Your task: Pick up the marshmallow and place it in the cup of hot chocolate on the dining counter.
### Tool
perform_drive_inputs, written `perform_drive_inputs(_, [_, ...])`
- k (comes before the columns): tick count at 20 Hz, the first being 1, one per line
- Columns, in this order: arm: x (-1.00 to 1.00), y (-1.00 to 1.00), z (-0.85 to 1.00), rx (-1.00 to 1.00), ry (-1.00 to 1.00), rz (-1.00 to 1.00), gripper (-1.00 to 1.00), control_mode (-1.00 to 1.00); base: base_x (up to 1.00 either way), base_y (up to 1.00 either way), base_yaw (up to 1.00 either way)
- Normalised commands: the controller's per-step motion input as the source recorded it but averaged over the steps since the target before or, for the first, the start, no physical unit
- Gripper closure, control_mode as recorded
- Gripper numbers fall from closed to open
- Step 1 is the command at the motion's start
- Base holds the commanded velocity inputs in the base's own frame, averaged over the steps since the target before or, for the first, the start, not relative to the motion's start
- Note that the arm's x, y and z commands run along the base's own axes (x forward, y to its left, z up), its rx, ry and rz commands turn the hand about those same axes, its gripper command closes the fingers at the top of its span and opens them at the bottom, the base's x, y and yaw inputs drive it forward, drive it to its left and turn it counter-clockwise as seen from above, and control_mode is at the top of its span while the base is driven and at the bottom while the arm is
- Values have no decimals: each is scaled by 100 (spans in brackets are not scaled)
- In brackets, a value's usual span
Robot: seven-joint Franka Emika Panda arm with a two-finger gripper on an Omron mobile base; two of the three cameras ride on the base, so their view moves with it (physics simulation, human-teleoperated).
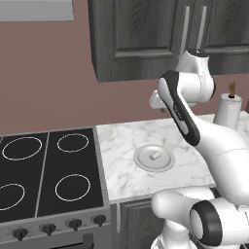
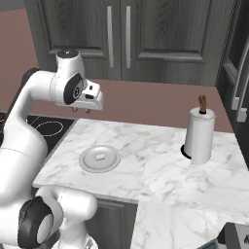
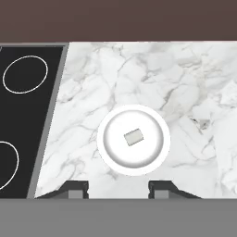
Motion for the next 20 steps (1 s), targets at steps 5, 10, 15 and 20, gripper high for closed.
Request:
perform_drive_inputs(5, [-43, 4, -8, -1, -1, 1, -100, -100, 0, 0, 0])
perform_drive_inputs(10, [-92, 0, -33, 0, 1, 0, -100, -100, 0, 0, 0])
perform_drive_inputs(15, [-51, -3, -21, 4, 4, -4, -100, -100, 0, 0, 0])
perform_drive_inputs(20, [0, -7, -2, 19, 23, -26, -100, -100, 0, 0, 0])
